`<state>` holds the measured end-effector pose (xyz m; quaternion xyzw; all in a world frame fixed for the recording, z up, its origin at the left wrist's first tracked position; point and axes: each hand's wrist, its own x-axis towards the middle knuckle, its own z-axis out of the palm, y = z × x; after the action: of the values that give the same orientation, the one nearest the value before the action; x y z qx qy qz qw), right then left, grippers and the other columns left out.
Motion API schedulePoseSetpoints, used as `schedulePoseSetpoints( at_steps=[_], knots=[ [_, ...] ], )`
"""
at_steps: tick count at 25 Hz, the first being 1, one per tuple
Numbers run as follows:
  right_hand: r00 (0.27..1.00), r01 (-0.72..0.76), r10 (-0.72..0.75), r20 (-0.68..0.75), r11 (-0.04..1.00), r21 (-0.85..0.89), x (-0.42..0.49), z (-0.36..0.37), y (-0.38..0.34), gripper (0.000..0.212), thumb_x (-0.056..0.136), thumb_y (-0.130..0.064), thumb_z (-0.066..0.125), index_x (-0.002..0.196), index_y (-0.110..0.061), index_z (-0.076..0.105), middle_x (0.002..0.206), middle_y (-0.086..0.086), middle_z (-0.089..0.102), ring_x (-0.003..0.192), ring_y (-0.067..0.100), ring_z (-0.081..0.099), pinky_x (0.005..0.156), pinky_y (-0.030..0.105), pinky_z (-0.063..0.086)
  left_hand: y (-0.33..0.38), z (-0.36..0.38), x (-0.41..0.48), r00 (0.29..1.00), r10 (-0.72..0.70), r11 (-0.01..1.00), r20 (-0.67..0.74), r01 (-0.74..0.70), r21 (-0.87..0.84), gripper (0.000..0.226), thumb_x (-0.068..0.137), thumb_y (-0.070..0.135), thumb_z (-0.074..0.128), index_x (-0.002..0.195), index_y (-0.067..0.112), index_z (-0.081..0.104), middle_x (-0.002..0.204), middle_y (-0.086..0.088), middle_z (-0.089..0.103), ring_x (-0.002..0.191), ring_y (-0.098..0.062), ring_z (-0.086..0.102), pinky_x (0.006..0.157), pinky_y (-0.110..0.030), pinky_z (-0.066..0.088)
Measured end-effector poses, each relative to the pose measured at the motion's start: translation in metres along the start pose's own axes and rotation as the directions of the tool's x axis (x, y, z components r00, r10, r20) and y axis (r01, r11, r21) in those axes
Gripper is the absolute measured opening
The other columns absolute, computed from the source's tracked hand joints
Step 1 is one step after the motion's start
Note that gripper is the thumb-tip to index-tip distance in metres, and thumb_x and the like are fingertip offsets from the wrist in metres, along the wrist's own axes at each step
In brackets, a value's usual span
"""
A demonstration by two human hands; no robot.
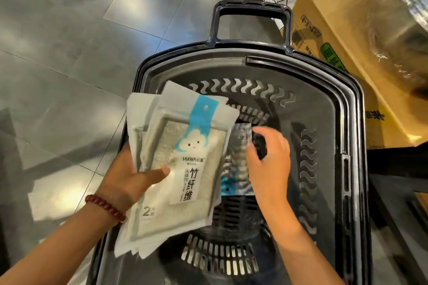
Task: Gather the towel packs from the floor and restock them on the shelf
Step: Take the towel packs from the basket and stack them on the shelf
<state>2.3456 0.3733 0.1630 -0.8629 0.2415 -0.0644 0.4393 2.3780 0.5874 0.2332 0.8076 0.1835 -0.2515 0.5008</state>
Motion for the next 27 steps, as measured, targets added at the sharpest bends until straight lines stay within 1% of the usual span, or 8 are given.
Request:
schedulePoseSetpoints(
  at_steps=[2,4,8,11,14,21,25,27],
  knots=[
    [0.926,-0.33,0.329,0.186,0.944,-0.027,-0.008,0.014,0.041,0.032,0.088,-0.007,0.059,0.12,-0.009,0.059,0.12,0.005,0.059,0.112,0.019,0.054,0.098,0.033,0.044,-0.002,-0.005,0.004,0.996,0.066,0.998,-0.051,-0.067,-0.01,0.063,0.058,0.009,0.079,0.116,0.007,0.054,0.101,-0.003,0.066,0.093,-0.018,0.063,0.074,-0.026,0.047],
    [0.821,-0.486,0.483,0.305,0.871,-0.072,-0.014,0.032,0.075,0.032,0.086,-0.007,0.059,0.119,-0.008,0.059,0.116,0.008,0.061,0.107,0.023,0.059,0.086,0.032,0.048,-0.001,-0.005,0.007,0.991,0.096,0.994,-0.093,-0.1,-0.043,0.068,0.052,0.016,0.073,0.117,0.005,0.056,0.1,-0.003,0.068,0.091,-0.016,0.064,0.074,-0.025,0.048],
    [0.703,-0.593,0.609,0.368,0.787,-0.17,-0.019,0.066,0.117,0.031,0.079,-0.008,0.066,0.11,-0.009,0.062,0.107,0.011,0.065,0.1,0.029,0.062,0.078,0.029,0.047,0.002,-0.002,0.006,0.987,0.075,0.986,-0.142,-0.095,-0.14,0.042,0.064,-0.008,0.073,0.095,0.018,0.063,0.07,0.014,0.072,0.068,-0.001,0.068,0.055,-0.01,0.05],
    [0.641,-0.67,0.681,0.355,0.722,-0.176,-0.016,0.082,0.142,0.039,0.075,-0.013,0.073,0.112,-0.009,0.061,0.108,0.01,0.066,0.099,0.028,0.062,0.084,0.032,0.049,0.002,-0.004,0.006,0.989,0.021,0.957,-0.147,-0.062,-0.284,0.037,0.064,-0.009,0.066,0.094,0.011,0.067,0.073,0.005,0.074,0.065,-0.013,0.071,0.053,-0.02,0.055],
    [0.572,-0.689,0.692,0.441,0.697,-0.2,-0.021,0.094,0.161,0.042,0.075,-0.013,0.076,0.111,-0.014,0.056,0.108,0.007,0.062,0.099,0.023,0.058,0.09,0.033,0.048,-0.001,-0.008,0.008,0.99,0.023,0.963,-0.14,-0.06,-0.262,0.058,0.043,0.0,0.075,0.099,0.014,0.068,0.083,0.0,0.075,0.071,-0.018,0.072,0.06,-0.033,0.057],
    [0.595,-0.717,0.745,0.3,0.662,-0.221,-0.036,0.12,0.164,0.064,0.065,-0.024,0.082,0.119,-0.011,0.051,0.116,0.011,0.058,0.107,0.031,0.055,0.089,0.042,0.049,-0.005,-0.003,0.006,0.98,0.131,0.965,-0.147,-0.16,-0.208,0.055,0.048,0.005,0.072,0.102,0.012,0.067,0.086,0.003,0.075,0.08,-0.018,0.071,0.071,-0.034,0.054],
    [0.607,-0.742,0.715,0.346,0.666,-0.076,-0.039,0.117,0.158,0.036,0.081,-0.005,0.067,0.115,-0.008,0.057,0.105,0.008,0.062,0.087,0.026,0.061,0.067,0.034,0.055,-0.006,-0.005,0.006,0.979,0.131,0.966,-0.153,-0.161,-0.203,0.042,0.056,-0.003,0.076,0.094,0.013,0.067,0.075,0.009,0.074,0.069,-0.008,0.071,0.058,-0.018,0.055],
    [0.678,-0.67,0.669,0.305,0.733,-0.117,-0.043,0.112,0.15,0.032,0.085,-0.008,0.059,0.116,-0.015,0.057,0.111,0.011,0.064,0.093,0.03,0.063,0.076,0.042,0.057,-0.005,-0.005,0.009,0.98,0.103,0.97,-0.172,-0.137,-0.199,0.033,0.067,-0.009,0.069,0.084,0.018,0.065,0.063,0.016,0.07,0.06,0.0,0.067,0.051,-0.011,0.05]
  ],
)
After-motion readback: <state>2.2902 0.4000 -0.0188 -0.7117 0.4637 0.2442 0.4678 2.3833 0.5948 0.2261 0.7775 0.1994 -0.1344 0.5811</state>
